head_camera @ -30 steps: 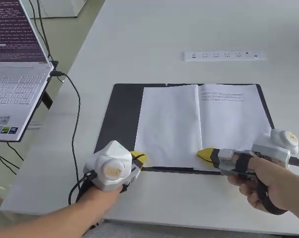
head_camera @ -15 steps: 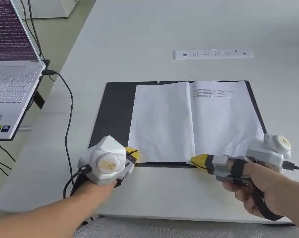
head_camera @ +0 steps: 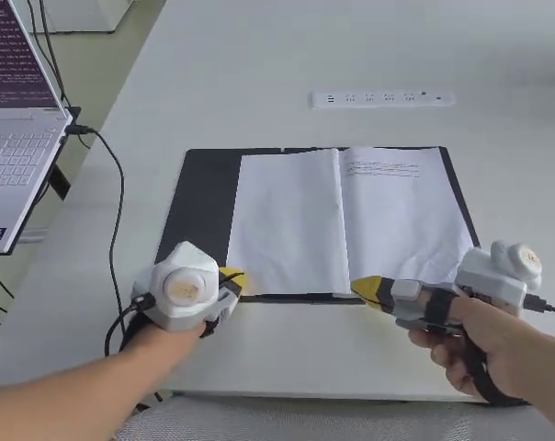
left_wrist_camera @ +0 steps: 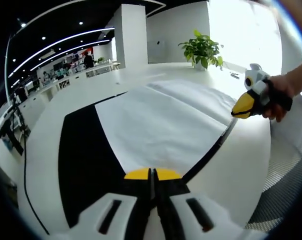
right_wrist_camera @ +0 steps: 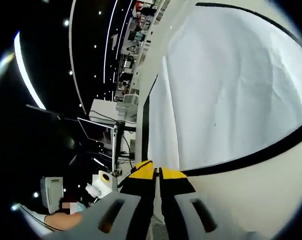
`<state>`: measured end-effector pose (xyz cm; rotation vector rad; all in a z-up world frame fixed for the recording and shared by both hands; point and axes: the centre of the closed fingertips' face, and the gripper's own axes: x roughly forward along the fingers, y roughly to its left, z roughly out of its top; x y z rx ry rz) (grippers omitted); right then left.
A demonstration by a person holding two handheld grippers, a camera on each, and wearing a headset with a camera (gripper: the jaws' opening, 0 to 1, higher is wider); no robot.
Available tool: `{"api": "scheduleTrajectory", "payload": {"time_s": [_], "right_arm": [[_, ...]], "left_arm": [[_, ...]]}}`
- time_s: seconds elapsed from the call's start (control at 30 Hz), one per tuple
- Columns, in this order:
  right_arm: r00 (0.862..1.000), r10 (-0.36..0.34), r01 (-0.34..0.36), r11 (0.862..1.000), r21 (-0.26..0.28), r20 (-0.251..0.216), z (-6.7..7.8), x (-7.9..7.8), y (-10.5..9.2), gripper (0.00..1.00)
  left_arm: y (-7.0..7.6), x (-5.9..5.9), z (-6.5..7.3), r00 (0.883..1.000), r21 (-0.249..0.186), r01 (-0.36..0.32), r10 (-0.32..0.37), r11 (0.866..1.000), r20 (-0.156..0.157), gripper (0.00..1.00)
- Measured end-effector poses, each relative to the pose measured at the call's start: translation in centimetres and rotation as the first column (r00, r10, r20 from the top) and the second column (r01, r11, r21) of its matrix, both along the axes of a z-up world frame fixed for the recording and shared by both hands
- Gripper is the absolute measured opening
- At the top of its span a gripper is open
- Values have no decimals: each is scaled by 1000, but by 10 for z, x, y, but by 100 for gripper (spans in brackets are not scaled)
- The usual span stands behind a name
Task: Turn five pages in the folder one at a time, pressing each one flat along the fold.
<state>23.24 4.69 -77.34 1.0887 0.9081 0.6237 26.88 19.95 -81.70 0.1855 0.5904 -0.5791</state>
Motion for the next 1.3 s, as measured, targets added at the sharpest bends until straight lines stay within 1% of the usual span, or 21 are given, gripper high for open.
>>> {"api": "scheduleTrajectory", "payload": {"time_s": [0.03,0.1,0.17,0.23,0.27,0.33,0.4,0.43,0.47,0.53,0.6,0.77,0.83,0.87,0.9,0.97,1.03,1.07,1.13,1.2,1.3], "right_arm": [[1000,-16,16,1000,-12,20,4,3,-4,5],[998,-38,38,999,-9,54,17,7,-12,7],[993,-69,72,997,-29,94,29,11,-23,7],[987,-89,96,994,-46,135,38,15,-36,8],[985,-95,103,993,-48,142,42,15,-40,8],[975,-114,131,988,-80,189,51,17,-53,12],[971,-116,140,985,-102,211,59,14,-62,13],[967,-118,148,982,-120,228,61,14,-67,13],[960,-128,166,977,-137,251,67,13,-73,13],[952,-136,181,972,-148,274,74,10,-79,14],[942,-131,192,966,-175,309,86,3,-83,15],[922,-125,218,950,-225,366,103,-9,-96,18],[911,-131,237,942,-237,391,111,-13,-103,19],[905,-136,249,938,-242,403,114,-14,-106,19],[897,-138,263,930,-255,420,116,-14,-111,19],[889,-142,280,921,-272,435,120,-18,-118,20],[878,-129,296,904,-310,461,121,-21,-125,20],[874,-125,302,896,-325,469,121,-23,-128,20],[869,-110,308,883,-354,482,121,-28,-133,21],[866,-96,310,873,-377,491,120,-32,-137,22],[859,-80,326,847,-420,505,117,-39,-146,24]], "left_arm": [[-2,-2,0,1000,0,13,-13,1000,-8,5],[-6,-6,1,999,0,28,-28,1000,-24,11],[-8,-9,6,999,1,38,-38,999,-17,12],[-9,-9,12,999,-13,32,-32,999,-17,13],[-10,-9,16,999,-20,33,-33,999,-11,15],[-12,-10,25,1000,-41,28,-29,999,-5,16],[-13,-10,35,1000,-55,28,-27,998,13,16],[-13,-11,39,1000,-61,27,-26,998,13,16],[-14,-12,44,1000,-69,25,-24,997,11,16],[-15,-14,53,999,-79,28,-26,996,34,17],[-15,-18,62,999,-86,32,-29,996,43,17],[-10,-27,84,997,-109,20,-12,994,75,19],[-7,-33,92,997,-123,9,0,992,75,19],[-5,-34,96,997,-127,6,5,992,83,20],[-3,-38,100,997,-131,2,8,991,80,20],[0,-44,109,997,-147,-12,24,989,78,23],[4,-50,118,996,-168,-27,40,985,76,26],[4,-52,122,996,-183,-35,49,983,74,26],[9,-58,130,995,-184,-59,73,981,71,29],[11,-63,136,994,-206,-77,92,976,66,31],[16,-73,150,990,-226,-101,120,969,71,36]]}}
